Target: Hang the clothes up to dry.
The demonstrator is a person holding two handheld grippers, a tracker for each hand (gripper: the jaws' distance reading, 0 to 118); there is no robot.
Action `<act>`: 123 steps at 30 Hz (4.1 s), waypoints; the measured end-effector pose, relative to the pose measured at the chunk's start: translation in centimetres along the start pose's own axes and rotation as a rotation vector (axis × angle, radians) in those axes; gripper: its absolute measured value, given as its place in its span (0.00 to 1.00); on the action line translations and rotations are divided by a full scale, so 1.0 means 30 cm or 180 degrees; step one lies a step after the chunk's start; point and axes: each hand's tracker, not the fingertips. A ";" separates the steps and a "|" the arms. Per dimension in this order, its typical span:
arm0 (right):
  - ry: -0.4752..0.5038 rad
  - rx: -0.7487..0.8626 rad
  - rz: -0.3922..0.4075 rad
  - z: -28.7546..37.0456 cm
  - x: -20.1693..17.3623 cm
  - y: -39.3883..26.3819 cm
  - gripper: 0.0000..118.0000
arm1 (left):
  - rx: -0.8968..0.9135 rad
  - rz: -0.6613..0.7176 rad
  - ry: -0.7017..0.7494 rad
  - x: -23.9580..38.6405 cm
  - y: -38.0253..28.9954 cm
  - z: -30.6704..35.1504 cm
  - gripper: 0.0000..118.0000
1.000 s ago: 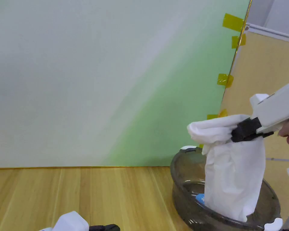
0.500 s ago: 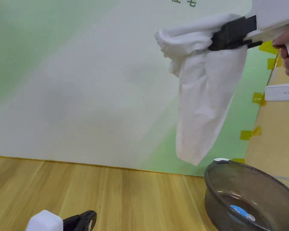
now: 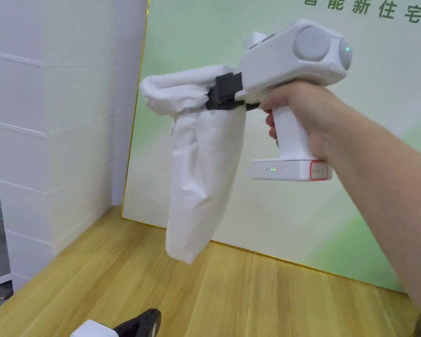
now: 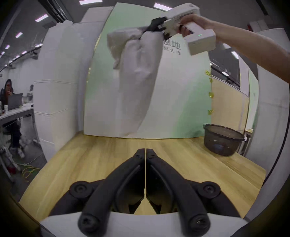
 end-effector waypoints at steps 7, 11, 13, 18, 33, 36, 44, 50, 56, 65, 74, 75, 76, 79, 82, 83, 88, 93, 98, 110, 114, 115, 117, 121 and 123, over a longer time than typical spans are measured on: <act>0.0341 -0.0629 -0.0169 -0.425 -0.154 -0.371 0.12 | 0.0080 0.0019 0.0088 -0.017 -0.019 0.034 0.03; 0.0126 -0.1132 -0.0179 -0.608 -0.142 -0.631 0.12 | 0.0064 0.0062 0.0106 -0.030 -0.025 0.041 0.03; 0.0076 -0.1347 -0.0299 -0.654 -0.109 -0.756 0.12 | 0.0052 0.0104 0.0097 -0.037 -0.026 0.036 0.03; -0.0099 -0.1487 -0.0587 -0.615 0.057 -0.928 0.12 | 0.0015 0.0089 0.0075 -0.048 -0.030 0.003 0.03; -0.0967 -0.1225 -0.1436 -0.098 0.637 -1.236 0.12 | 0.0015 0.0049 -0.0152 0.006 0.023 -0.221 0.03; -0.1100 -0.1199 -0.1563 -0.003 0.711 -1.293 0.12 | 0.0012 0.0033 -0.0206 0.034 0.026 -0.258 0.02; -0.1184 -0.0958 -0.1718 0.113 0.775 -1.377 0.90 | -0.0027 -0.0012 -0.0278 0.074 0.029 -0.303 0.03; -0.1256 0.0290 -0.1195 0.326 0.669 -1.222 0.97 | -0.0096 -0.0131 -0.0122 0.048 0.042 -0.354 0.02; -0.1559 0.0870 -0.0534 0.541 0.451 -1.262 0.92 | -0.0152 -0.0059 -0.0128 0.042 0.050 -0.372 0.02; -0.1815 0.0875 -0.0783 0.580 0.365 -1.437 0.00 | -0.0323 -0.0029 -0.0025 0.031 0.002 -0.439 0.02; -0.1657 0.0752 -0.0686 0.616 0.333 -1.458 0.00 | -0.1367 -0.0306 0.0170 -0.159 -0.002 -0.668 0.13; -0.1647 0.0740 -0.0674 0.618 0.332 -1.466 0.00 | -0.1458 -0.0334 0.0190 -0.178 -0.005 -0.705 0.23; -0.1653 0.0729 -0.0672 0.621 0.331 -1.474 0.00 | -0.1641 -0.0313 0.0213 -0.193 -0.005 -0.738 0.39; -0.1636 0.0696 -0.0702 0.628 0.334 -1.491 0.00 | -0.1997 0.0054 0.0149 -0.237 -0.008 -0.824 0.96; -0.1617 0.0667 -0.0685 0.627 0.333 -1.502 0.00 | -0.2090 -0.0125 0.0296 -0.256 -0.047 -0.910 0.94; -0.1617 0.0663 -0.0682 0.627 0.333 -1.503 0.00 | -0.2129 -0.0283 0.0377 -0.267 -0.063 -0.935 0.93; -0.1545 0.0635 -0.0730 0.627 0.348 -1.504 0.00 | -0.2275 -0.0117 0.0399 -0.300 -0.115 -1.024 0.93; -0.1610 0.0600 -0.0774 0.621 0.386 -1.502 0.00 | -0.2450 -0.0134 0.0424 -0.296 -0.158 -1.051 0.79; -0.1663 0.0536 -0.0807 0.592 0.441 -1.493 0.00 | -0.2296 -0.0169 0.0305 -0.266 -0.120 -1.026 0.10; -0.1038 -0.0327 -0.1562 0.297 0.793 -1.349 0.92 | -0.2314 -0.0380 0.0309 -0.251 -0.133 -1.043 0.04; -0.1183 -0.0691 -0.1615 0.170 0.880 -1.358 0.89 | -0.2323 -0.0428 0.0311 -0.252 -0.133 -1.046 0.04; -0.1087 -0.0833 -0.1735 0.141 0.905 -1.377 0.85 | -0.2325 -0.0428 0.0313 -0.252 -0.132 -1.047 0.04; -0.0900 -0.1027 -0.1888 0.107 0.935 -1.417 0.61 | -0.2323 -0.0440 0.0310 -0.253 -0.134 -1.047 0.04; -0.1311 -0.1196 -0.1560 0.069 0.918 -1.482 0.04 | -0.2303 -0.0482 0.0279 -0.256 -0.140 -1.043 0.04; -0.1207 -0.1205 -0.1669 0.067 0.910 -1.522 0.03 | -0.2296 -0.0510 0.0265 -0.258 -0.141 -1.042 0.04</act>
